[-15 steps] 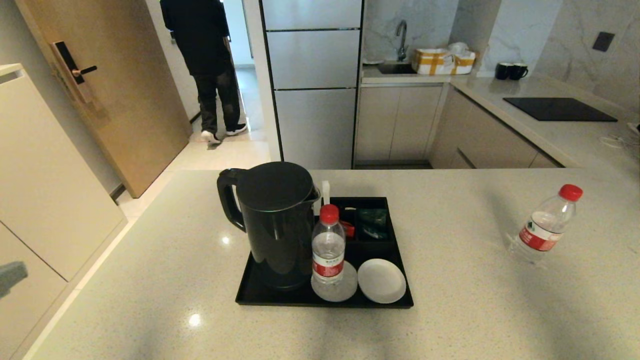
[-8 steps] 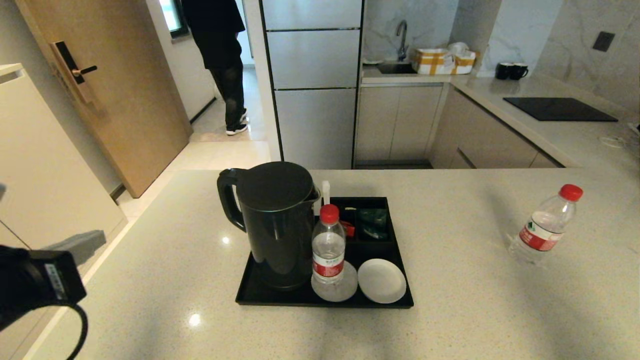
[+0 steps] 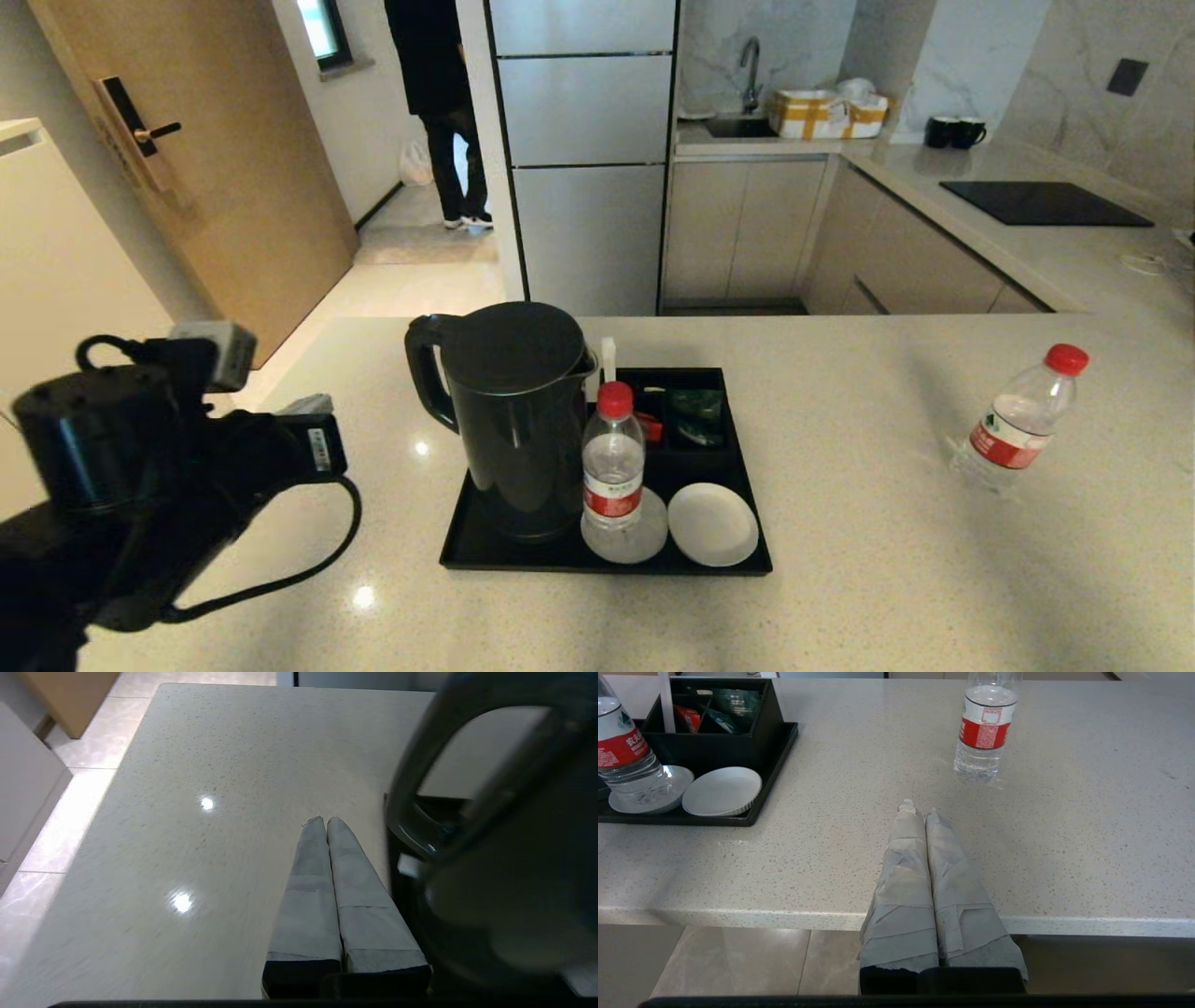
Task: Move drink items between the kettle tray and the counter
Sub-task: Pick up the kettle
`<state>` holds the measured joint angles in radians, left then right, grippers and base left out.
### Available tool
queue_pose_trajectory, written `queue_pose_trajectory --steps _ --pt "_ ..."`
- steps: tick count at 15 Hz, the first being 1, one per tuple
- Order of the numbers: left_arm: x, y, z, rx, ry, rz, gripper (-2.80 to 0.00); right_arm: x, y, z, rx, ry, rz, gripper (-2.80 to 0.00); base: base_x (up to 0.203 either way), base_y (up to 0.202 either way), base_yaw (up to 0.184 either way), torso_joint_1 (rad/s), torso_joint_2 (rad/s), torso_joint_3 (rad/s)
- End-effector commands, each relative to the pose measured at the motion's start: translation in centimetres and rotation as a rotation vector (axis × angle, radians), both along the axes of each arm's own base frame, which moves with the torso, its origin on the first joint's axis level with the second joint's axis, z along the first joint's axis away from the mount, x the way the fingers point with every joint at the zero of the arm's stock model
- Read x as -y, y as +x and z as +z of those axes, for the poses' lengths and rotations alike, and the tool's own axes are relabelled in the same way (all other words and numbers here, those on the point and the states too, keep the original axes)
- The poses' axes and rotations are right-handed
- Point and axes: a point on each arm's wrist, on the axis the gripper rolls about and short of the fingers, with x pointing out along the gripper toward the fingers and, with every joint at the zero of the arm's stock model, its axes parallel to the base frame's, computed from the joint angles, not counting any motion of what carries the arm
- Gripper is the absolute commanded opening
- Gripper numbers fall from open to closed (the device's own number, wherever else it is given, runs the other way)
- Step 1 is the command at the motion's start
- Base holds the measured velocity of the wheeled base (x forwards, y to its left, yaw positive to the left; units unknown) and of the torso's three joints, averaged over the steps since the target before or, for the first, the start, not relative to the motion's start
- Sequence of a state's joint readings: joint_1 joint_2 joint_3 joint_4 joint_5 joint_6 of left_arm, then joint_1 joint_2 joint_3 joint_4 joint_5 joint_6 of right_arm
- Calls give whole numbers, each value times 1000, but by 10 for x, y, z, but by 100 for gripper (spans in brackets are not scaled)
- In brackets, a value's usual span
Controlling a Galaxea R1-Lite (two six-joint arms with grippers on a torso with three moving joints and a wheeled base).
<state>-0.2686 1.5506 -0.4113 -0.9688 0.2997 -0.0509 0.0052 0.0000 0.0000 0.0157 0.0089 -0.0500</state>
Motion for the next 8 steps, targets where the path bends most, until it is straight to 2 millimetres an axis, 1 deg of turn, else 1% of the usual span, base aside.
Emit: queue_pose_trajectory --steps 1,2,3,4,6,8 --pt "17 33 -44 -45 23 6 -280 0 0 0 0 -1 1 -280 0 0 0 0 0 0" --pt "24 40 -46 -23 20 7 0 0 0 0 0 -1 1 -280 0 0 0 0 0 0" --pt "31 47 -46 -7 15 8 0 0 0 0 2 -1 1 -280 0 0 0 0 0 0" --pt "35 49 -48 -5 12 4 0 0 0 0 0 -1 1 -280 0 0 0 0 0 0" --pt "37 48 -43 7 -21 7 0 0 0 0 2 -1 1 -280 0 0 0 0 0 0" --pt "36 45 -45 -1 -30 18 0 0 0 0 2 -1 1 -280 0 0 0 0 0 0"
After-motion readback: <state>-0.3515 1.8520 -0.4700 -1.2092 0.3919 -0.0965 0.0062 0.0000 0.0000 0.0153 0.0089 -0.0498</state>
